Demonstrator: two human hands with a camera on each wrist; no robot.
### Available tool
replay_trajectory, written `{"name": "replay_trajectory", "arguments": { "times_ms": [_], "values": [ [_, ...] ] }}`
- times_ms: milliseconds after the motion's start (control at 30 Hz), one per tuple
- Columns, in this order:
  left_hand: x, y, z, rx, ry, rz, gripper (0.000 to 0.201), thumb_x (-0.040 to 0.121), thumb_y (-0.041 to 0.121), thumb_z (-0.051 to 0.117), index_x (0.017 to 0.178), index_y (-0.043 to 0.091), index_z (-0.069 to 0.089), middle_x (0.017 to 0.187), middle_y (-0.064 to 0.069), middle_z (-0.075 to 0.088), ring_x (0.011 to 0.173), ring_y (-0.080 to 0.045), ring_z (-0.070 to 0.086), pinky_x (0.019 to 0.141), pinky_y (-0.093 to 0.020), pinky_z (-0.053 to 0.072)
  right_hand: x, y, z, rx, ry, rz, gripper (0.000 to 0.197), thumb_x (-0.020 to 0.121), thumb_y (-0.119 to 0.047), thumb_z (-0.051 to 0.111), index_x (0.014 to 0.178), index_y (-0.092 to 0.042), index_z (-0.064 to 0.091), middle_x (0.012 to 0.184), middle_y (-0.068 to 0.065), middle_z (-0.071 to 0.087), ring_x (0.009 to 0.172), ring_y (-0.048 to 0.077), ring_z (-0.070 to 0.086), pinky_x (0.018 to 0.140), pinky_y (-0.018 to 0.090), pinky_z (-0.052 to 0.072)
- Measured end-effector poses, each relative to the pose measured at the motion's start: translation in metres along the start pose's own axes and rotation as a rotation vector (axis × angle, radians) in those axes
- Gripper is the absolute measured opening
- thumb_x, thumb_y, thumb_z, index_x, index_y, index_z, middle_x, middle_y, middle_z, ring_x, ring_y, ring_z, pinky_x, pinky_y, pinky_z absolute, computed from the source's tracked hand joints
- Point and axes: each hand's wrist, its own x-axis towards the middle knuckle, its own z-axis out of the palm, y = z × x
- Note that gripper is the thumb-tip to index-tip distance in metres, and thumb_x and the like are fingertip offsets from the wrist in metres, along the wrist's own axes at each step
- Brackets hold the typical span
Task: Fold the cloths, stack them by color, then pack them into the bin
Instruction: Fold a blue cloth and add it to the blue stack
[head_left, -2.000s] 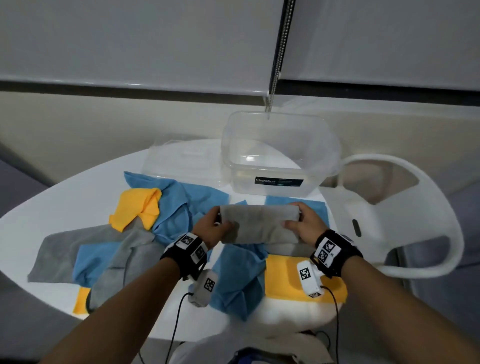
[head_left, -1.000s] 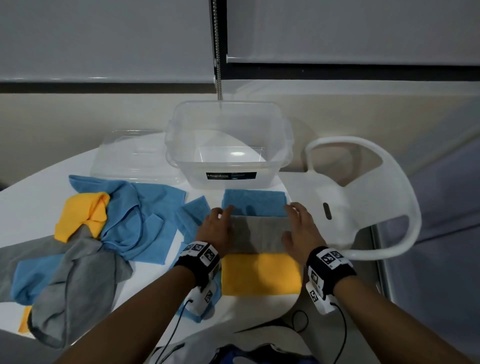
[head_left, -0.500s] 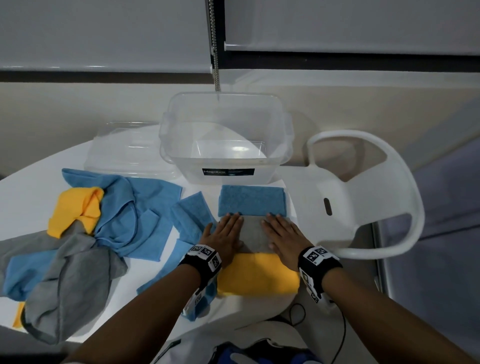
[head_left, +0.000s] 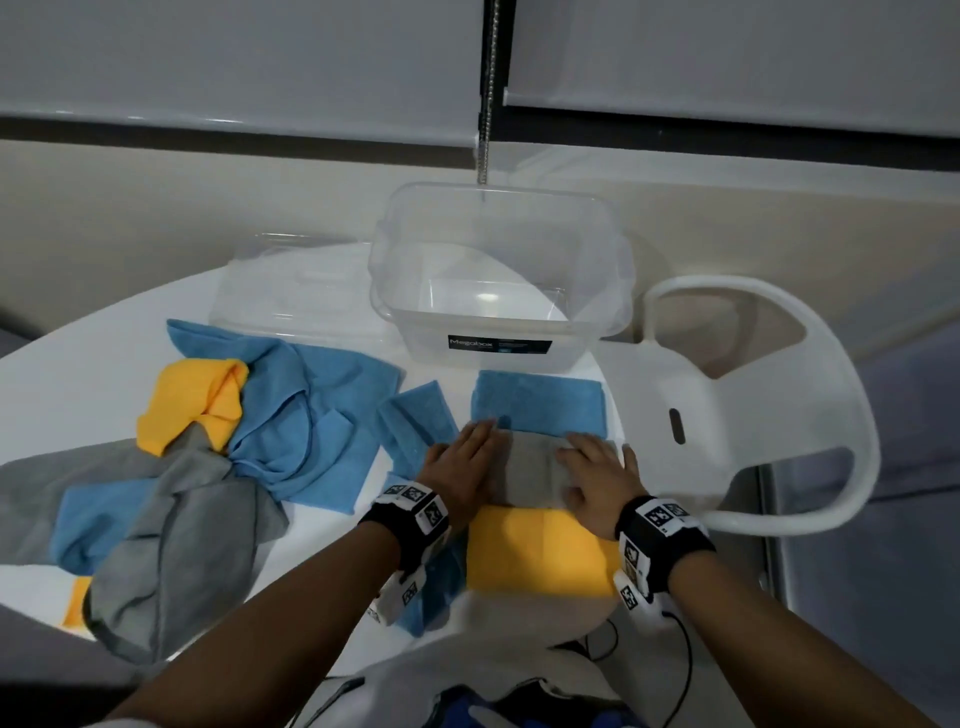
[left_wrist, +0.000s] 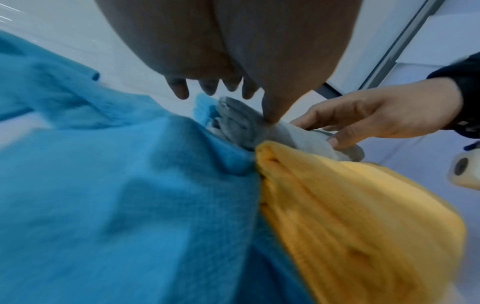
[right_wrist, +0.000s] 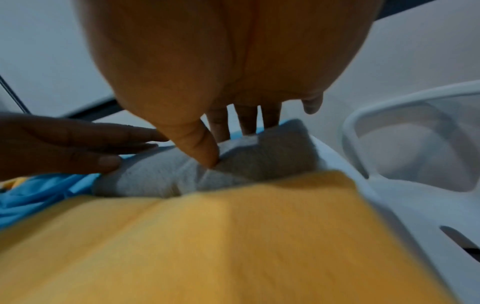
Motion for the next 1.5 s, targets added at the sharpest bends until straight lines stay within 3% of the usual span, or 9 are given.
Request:
{"name": "replay_trajectory", "arguments": {
  "times_ms": [233,367,567,733,833,967,1100,1333,1500],
  "values": [
    [-0.054,-0.085,0.005,-0.145,0.272,-0.271,0.048,0.081,0.04,0.053,0.126,0.024,0.049,0.134,-0.007,0.039,0.119,-0.032,0.046,0.098,-0.043,0.037,0.009,-0.08,-0.007,0.149,0.343,-0.192,0.04,0.078,-0.028,0.04,0.107,-0.019,0.066,0.115,0.004,0.061,0.106,0.029,0.055,0.096,0.035,0.039],
    [-0.079,-0.114,0.017,-0.219,0.206,-0.199,0.049,0.078,0.04,0.063,0.123,0.025,0.052,0.129,-0.006,0.039,0.115,-0.03,0.049,0.097,-0.042,0.042,0.008,-0.146,0.002,0.207,0.214,-0.255,0.044,0.076,-0.029,0.031,0.1,-0.013,0.064,0.1,0.009,0.061,0.098,0.034,0.056,0.088,0.034,0.043],
    [-0.1,-0.129,0.033,-0.322,-0.157,-0.113,0.078,0.074,0.047,0.06,0.144,0.026,0.033,0.143,-0.004,0.033,0.126,-0.028,0.046,0.103,-0.038,0.039,0.009,-0.204,0.018,0.209,-0.077,0.022,0.064,0.084,-0.024,0.06,0.142,-0.018,0.037,0.14,0.01,0.042,0.125,0.032,0.05,0.106,0.036,0.041],
    [-0.113,-0.143,0.037,-0.548,-0.049,-0.178,0.068,0.083,0.029,0.068,0.142,0.022,0.034,0.135,-0.005,0.038,0.109,-0.019,0.054,0.096,-0.022,0.039,0.012,-0.233,0.016,0.125,-0.072,0.115,0.036,0.081,-0.034,0.06,0.115,-0.022,0.057,0.114,0.005,0.066,0.104,0.029,0.063,0.082,0.035,0.053],
    [-0.117,-0.15,0.029,-0.706,-0.024,-0.175,0.068,0.073,0.036,0.073,0.134,0.025,0.044,0.114,0.003,0.052,0.084,-0.01,0.057,0.088,-0.022,0.047,0.011,-0.25,0.01,0.067,0.045,0.054,0.019,0.081,-0.038,0.059,0.09,-0.022,0.063,0.096,0.005,0.068,0.098,0.028,0.06,0.078,0.033,0.045],
    [-0.125,-0.157,0.012,-0.649,0.034,-0.123,0.051,0.068,0.05,0.073,0.099,0.009,0.066,0.097,-0.002,0.061,0.093,-0.018,0.06,0.088,-0.033,0.049,0.011,-0.263,-0.009,0.11,0.278,0.03,0.017,0.079,-0.042,0.057,0.085,-0.027,0.061,0.089,-0.006,0.063,0.101,0.018,0.046,0.084,0.035,0.029],
    [-0.131,-0.164,-0.013,-0.87,0.157,-0.12,0.043,0.067,0.062,0.062,0.077,0.02,0.06,0.077,0.008,0.057,0.074,-0.009,0.055,0.079,-0.038,0.049,0.014,-0.272,-0.037,0.476,0.348,-0.094,0.013,0.08,-0.033,0.062,0.078,-0.021,0.057,0.071,-0.003,0.062,0.071,0.016,0.057,0.069,0.032,0.044],
    [-0.136,-0.148,-0.102,-1.069,0.434,0.012,0.042,0.071,0.054,0.063,0.087,0.015,0.061,0.076,0.005,0.061,0.072,-0.005,0.054,0.067,-0.024,0.044,0.015,-0.275,-0.099,0.655,0.321,-0.214,0.018,0.084,-0.034,0.072,0.094,-0.026,0.059,0.083,-0.006,0.068,0.074,0.007,0.061,0.064,0.02,0.044],
    [-0.156,-0.14,-0.144,-0.936,0.294,0.079,0.03,0.08,0.036,0.076,0.1,0.016,0.064,0.088,0.004,0.069,0.081,-0.01,0.064,0.072,-0.025,0.052,0.007,-0.257,-0.147,0.859,0.542,-0.283,0.017,0.089,-0.04,0.061,0.082,-0.024,0.058,0.078,0.009,0.065,0.074,0.032,0.061,0.068,0.044,0.051]
  ]
}}
